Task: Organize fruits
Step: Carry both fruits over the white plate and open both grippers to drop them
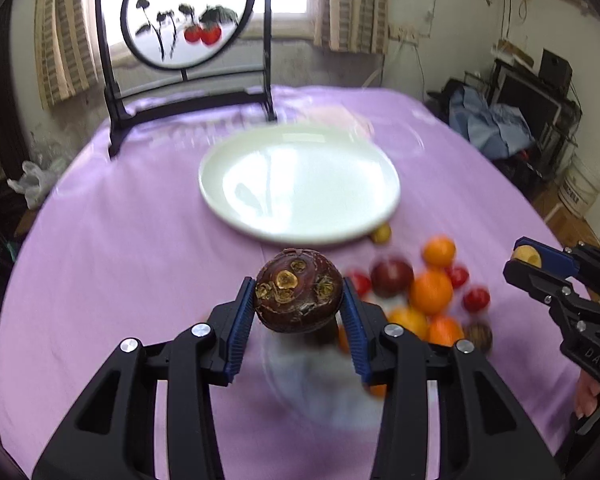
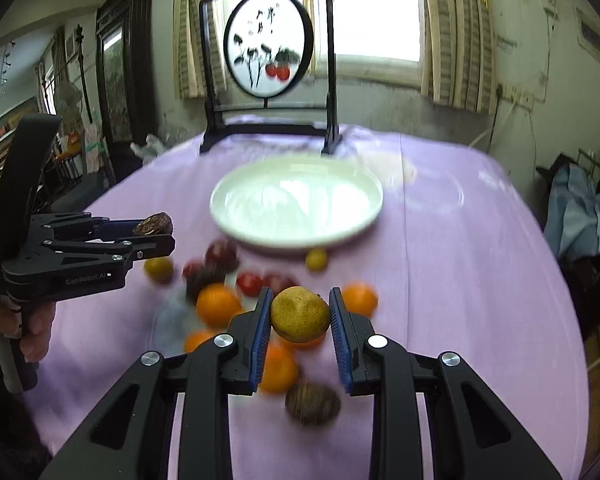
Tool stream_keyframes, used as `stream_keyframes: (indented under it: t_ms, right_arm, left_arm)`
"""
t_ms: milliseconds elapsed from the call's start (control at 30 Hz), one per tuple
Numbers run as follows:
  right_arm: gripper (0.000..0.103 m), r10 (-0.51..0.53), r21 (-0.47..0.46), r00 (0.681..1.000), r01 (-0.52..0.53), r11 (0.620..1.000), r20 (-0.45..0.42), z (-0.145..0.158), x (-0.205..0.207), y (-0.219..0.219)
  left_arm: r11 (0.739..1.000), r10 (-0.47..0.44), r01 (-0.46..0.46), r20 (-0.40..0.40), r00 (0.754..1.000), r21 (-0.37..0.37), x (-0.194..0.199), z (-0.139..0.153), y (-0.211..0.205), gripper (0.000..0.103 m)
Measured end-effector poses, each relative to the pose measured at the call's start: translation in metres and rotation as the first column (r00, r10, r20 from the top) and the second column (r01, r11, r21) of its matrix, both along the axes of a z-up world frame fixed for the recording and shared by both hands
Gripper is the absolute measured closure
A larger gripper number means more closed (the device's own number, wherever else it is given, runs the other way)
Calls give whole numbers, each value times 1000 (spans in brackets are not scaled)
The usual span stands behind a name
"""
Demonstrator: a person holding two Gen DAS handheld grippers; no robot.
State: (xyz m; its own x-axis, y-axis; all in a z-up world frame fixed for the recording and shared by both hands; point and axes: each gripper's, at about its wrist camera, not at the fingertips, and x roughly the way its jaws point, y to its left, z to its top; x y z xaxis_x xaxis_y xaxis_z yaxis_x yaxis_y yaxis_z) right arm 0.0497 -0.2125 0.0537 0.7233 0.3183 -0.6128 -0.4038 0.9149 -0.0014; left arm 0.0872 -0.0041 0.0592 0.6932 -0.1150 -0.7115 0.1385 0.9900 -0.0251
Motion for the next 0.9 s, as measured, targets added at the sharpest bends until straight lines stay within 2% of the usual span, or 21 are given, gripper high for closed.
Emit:
stream_keyframes:
  t_ms: [67,133,300,433,500,533,567,600,633,800,900]
  right_arm:
    - [74,-16,-22,999,16,1000,41,5,29,14]
    - [74,-32,-55,999,34,998,37,-1,59,27]
    - [74,-59,-61,994,53,997,-96,-28,128,48]
    - [74,-43,-78,984,30,997,-171,-45,151,61]
    - [73,-37,-83,979,20,996,-200,-52,159,66]
    - [70,-30,-89,977,12,996,-213,-56,160,68]
    - [62,-27,-96,975,6,995,-222,-58,161,70]
    - [59,-32,-103,975,9,995,-220,-59,160,72]
    - [59,-38,-105,976,15,994,-215,-59,159,71]
    - [59,-35,-41,978,27,999,-206,-46,139,50]
    - [54,-33,-17,979,30,999,-199,-41,114,29]
  left_arm:
    - [1000,28,-28,22,999,8,26,7,2,62]
    - [998,63,-63,22,998,11,56,7,5,62]
    - [990,140,-140,-90,986,9,124,-26,15,62]
    - [990,139,-141,-131,982,-4,139,-46,17,61]
    - [987,159,-163,-149,976,-10,143,-52,20,61]
    - [985,167,-172,-153,974,-22,145,-53,21,55]
    - [985,161,-169,-148,976,-39,144,-54,23,46]
    - [985,157,-165,-140,978,-47,142,-52,21,42]
    - [985,158,-165,-130,979,-44,140,-49,21,34]
    - [989,132,-138,-89,987,-58,107,-30,19,28]
    - [989,138,-141,-52,989,-52,80,-22,25,16]
